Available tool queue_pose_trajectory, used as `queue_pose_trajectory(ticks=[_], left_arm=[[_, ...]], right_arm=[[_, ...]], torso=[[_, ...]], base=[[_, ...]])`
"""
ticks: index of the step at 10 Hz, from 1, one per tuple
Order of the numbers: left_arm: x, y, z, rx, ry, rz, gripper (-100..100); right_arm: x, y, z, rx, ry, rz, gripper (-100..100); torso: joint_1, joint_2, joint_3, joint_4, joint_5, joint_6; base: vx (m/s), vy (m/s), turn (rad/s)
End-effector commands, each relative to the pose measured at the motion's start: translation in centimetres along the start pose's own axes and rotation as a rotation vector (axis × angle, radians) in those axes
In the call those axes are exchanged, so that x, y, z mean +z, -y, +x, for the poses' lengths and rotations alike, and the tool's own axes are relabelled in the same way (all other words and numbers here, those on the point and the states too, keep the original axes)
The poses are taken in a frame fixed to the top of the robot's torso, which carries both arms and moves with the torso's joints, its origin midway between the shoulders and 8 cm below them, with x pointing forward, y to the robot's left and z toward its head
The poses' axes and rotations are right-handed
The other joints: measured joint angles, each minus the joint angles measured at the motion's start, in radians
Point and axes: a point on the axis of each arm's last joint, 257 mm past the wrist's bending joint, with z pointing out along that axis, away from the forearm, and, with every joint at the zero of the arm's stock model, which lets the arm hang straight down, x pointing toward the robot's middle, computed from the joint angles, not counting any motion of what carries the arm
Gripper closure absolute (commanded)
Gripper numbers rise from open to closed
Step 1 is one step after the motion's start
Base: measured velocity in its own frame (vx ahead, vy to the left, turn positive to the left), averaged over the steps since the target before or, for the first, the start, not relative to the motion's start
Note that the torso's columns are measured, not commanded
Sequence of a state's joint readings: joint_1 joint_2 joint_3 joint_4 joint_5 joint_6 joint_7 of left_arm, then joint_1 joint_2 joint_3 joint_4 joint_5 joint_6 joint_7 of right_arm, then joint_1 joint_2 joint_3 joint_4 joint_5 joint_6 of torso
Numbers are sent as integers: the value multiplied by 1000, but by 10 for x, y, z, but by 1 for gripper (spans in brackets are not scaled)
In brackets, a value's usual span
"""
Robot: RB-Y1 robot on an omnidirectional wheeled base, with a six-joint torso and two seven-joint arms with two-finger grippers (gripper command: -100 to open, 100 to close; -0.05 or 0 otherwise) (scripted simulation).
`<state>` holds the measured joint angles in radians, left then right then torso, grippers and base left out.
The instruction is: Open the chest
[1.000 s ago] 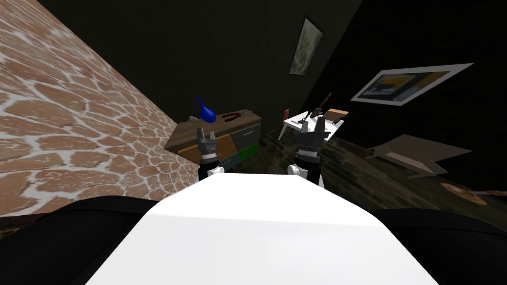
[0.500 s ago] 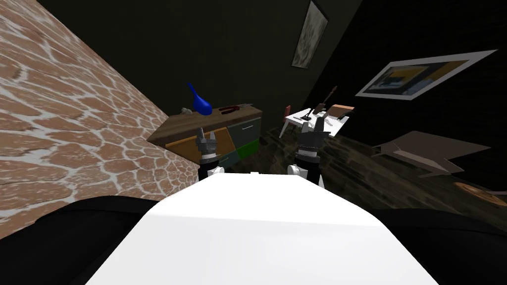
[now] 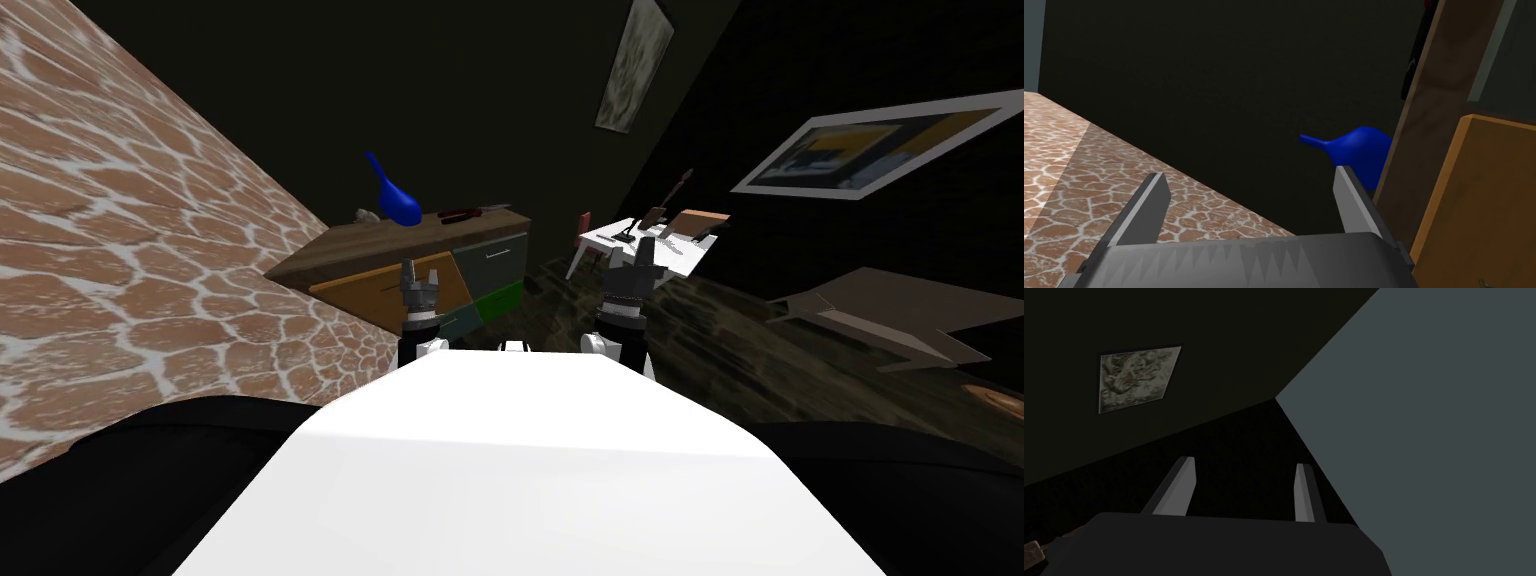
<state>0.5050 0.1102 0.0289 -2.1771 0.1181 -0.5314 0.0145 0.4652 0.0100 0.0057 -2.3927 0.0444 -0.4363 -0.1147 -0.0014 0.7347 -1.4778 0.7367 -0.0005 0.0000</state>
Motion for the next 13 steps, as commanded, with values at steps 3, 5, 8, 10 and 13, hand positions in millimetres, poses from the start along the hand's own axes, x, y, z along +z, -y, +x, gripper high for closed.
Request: queue_pose_trajectory(ticks=[3,5,8,10,13], left_arm=[[-6,-39,-20,21,4,-99,-100],[-12,-61,-33,17,37,-152,-100],[-20,-83,-48,15,69,-207,-100],[-26,-99,-60,23,80,-252,-100],[-36,-122,-78,27,109,-314,-100]], right_arm=[[0,0,0,0,0,0,0],[0,0,0,0,0,0,0],[0,0,0,0,0,0,0],[0,0,0,0,0,0,0],[0,0,0,0,0,0,0]], torso=[[0,3,1,1,0,0],[3,5,3,2,1,0],[1,3,2,1,0,0],[3,4,2,2,1,0],[0,1,0,1,0,0]], base=[[182,-159,71],[162,-151,96],[160,-158,78],[151,-132,86],[189,-152,70]])
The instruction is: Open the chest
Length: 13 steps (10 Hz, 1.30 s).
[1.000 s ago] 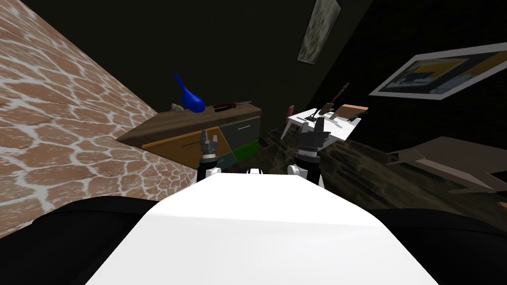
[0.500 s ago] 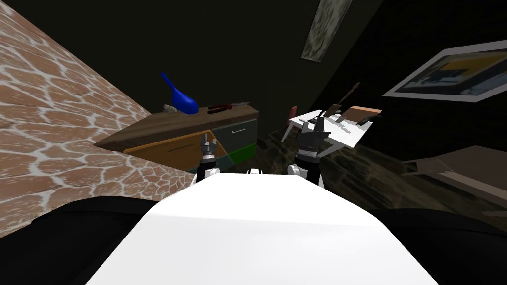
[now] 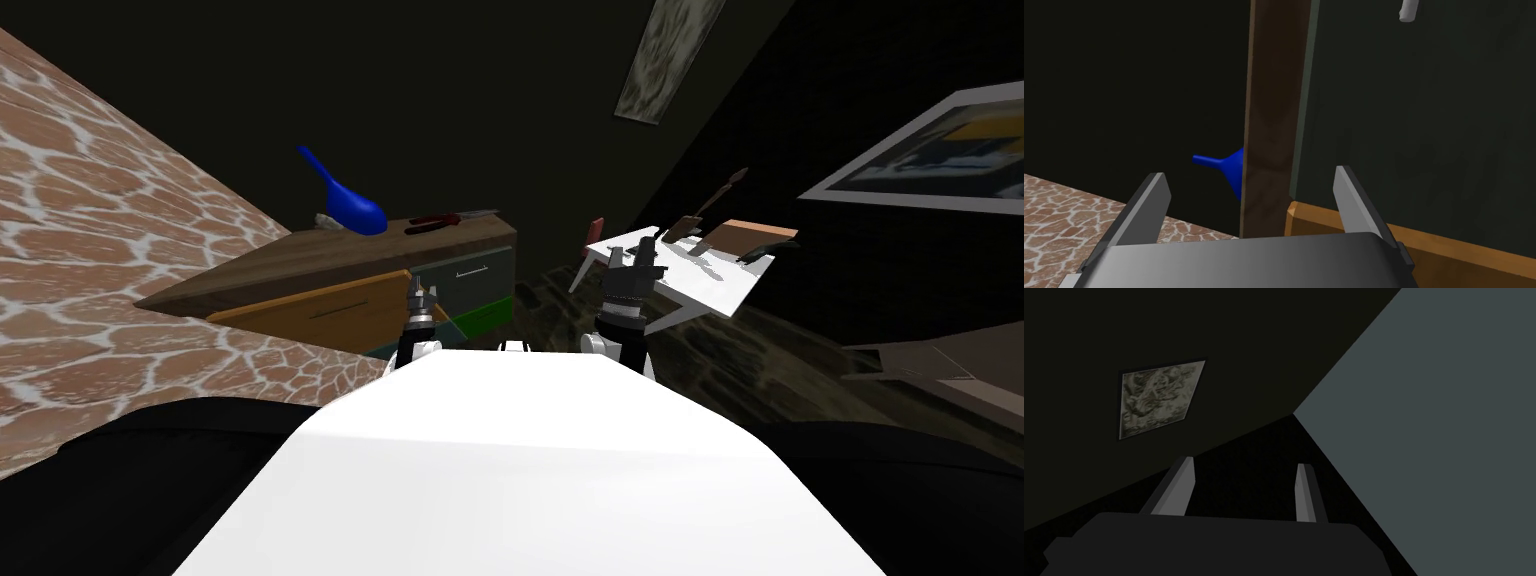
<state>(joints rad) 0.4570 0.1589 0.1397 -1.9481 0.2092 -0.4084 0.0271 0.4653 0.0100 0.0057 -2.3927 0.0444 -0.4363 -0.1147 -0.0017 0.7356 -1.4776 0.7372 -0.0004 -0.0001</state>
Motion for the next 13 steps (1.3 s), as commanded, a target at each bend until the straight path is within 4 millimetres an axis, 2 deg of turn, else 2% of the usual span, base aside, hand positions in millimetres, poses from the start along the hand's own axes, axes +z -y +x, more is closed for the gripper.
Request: queue_pose_trajectory(ticks=[1,5,9,10,13], left_arm=[[-1,-23,-17,-6,34,-56,-100],[-14,-61,-37,-69,131,-140,-100],[-28,-83,-35,-156,217,-179,-100],[-30,-85,-33,-169,229,-183,-100],[-27,-72,-39,-158,223,-179,-100]], right_arm=[[0,0,0,0,0,0,0],[0,0,0,0,0,0,0],[0,0,0,0,0,0,0],[0,0,0,0,0,0,0],[0,0,0,0,0,0,0]], torso=[[1,3,2,1,0,0],[3,3,2,1,1,0],[5,4,3,1,1,0],[4,5,3,1,1,0],[4,0,1,0,1,0]], base=[[180,-179,103],[142,-157,82],[88,-94,36],[25,-28,11],[62,14,-9]])
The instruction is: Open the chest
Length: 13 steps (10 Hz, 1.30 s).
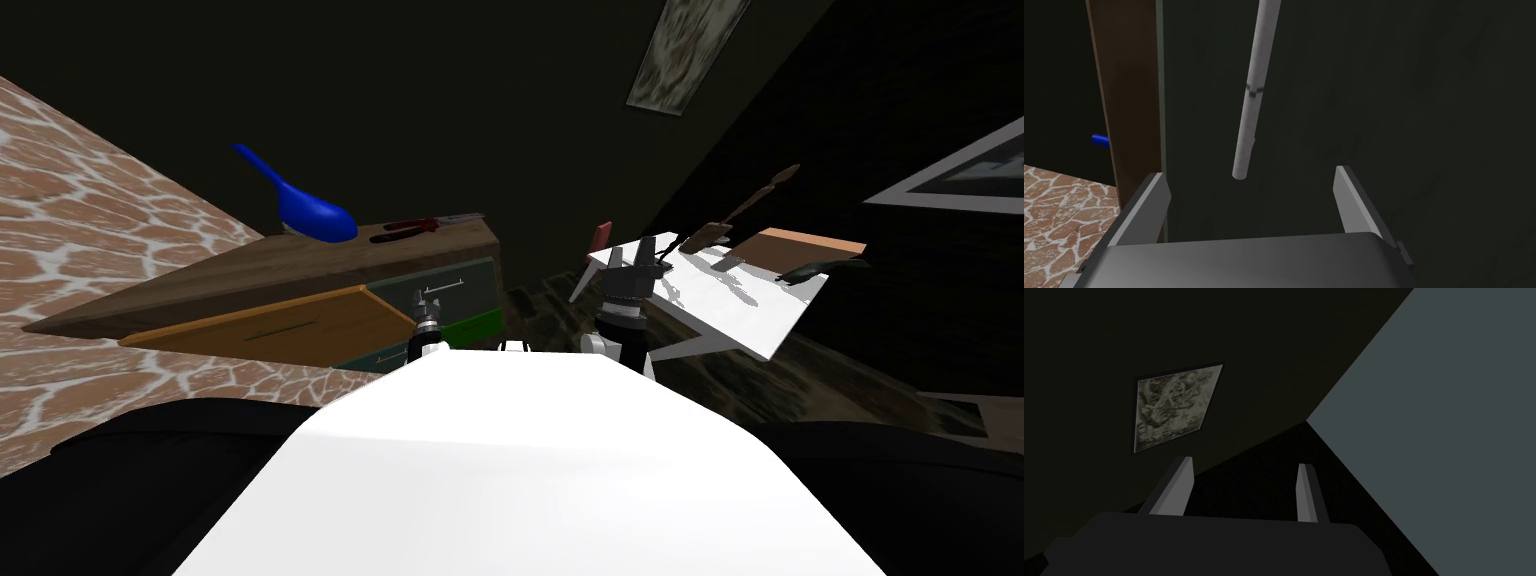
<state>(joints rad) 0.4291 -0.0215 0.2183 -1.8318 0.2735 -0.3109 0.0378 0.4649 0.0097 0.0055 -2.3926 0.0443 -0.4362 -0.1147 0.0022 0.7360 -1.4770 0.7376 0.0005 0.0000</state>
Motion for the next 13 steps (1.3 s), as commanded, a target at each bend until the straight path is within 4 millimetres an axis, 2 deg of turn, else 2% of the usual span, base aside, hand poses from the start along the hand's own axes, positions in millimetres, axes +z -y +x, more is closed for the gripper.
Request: queue_pose_trajectory(ticks=[1,2,4,8,9,11,12,13], left_arm=[[1,4,-1,1,1,0,-100],[0,-3,1,-1,-1,-2,100],[1,8,2,0,-5,10,100],[-1,10,1,1,-6,7,100],[12,6,13,-11,-48,16,100],[21,-2,20,-26,-55,11,100],[19,-13,16,-23,-47,-13,100],[19,-13,16,-23,-47,-13,100]], right_arm=[[0,0,0,0,0,0,0],[0,0,0,0,0,0,0],[0,0,0,0,0,0,0],[0,0,0,0,0,0,0],[0,0,0,0,0,0,0],[0,0,0,0,0,0,0],[0,0,0,0,0,0,0],[0,0,0,0,0,0,0]], torso=[[-1,-2,-1,-1,0,0],[-3,2,1,0,0,0],[-1,2,3,-4,5,2],[-1,1,1,-1,1,1],[0,-3,-2,0,0,0],[-4,0,0,0,-1,2],[-3,-1,0,0,0,4],[-2,-4,-2,-3,2,5]], base=[[46,16,-2],[-65,-16,19],[-65,-36,19],[-145,-62,3],[-64,-92,186],[-78,-53,82],[-23,5,-14],[1,14,-2]])
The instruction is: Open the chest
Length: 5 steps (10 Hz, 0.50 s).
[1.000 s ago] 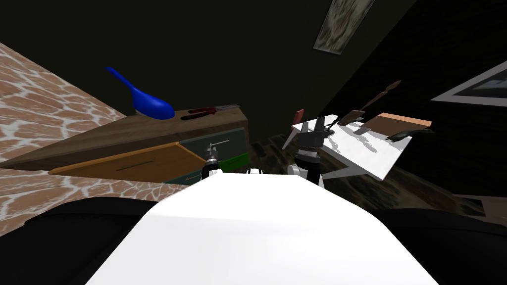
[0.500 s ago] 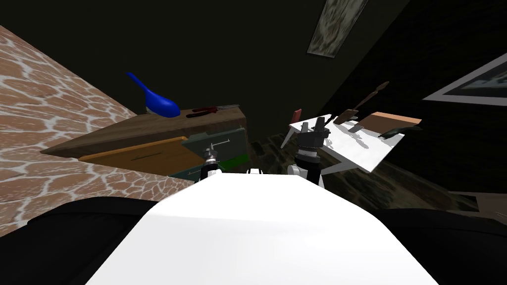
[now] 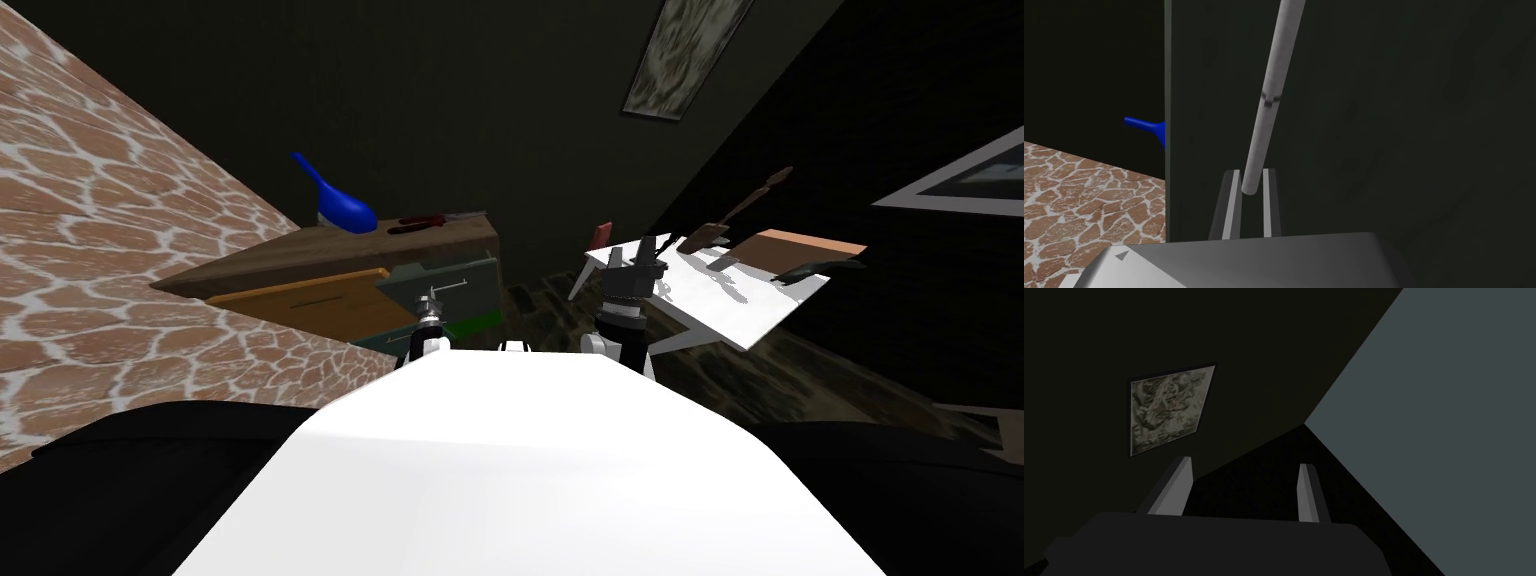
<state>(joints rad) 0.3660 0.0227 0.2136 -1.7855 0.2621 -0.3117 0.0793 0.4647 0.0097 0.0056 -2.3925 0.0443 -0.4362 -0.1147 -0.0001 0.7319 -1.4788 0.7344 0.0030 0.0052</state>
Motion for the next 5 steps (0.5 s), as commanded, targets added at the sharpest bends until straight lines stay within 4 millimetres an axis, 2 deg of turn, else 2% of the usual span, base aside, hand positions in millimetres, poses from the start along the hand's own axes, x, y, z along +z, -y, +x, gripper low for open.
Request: queue_pose_trajectory(ticks=[1,2,5], left_arm=[[16,-8,16,-14,-46,5,100],[23,-11,21,-24,-52,5,100],[21,-32,16,-22,-40,-36,100]], right_arm=[[0,0,0,0,0,0,0],[0,0,0,0,0,0,0],[0,0,0,0,0,0,0]], torso=[[1,-3,-2,-2,1,0],[-4,0,0,-2,0,-1],[-4,-5,-3,-4,1,6]], base=[[-69,-80,213],[-89,-96,137],[-20,5,-7]])
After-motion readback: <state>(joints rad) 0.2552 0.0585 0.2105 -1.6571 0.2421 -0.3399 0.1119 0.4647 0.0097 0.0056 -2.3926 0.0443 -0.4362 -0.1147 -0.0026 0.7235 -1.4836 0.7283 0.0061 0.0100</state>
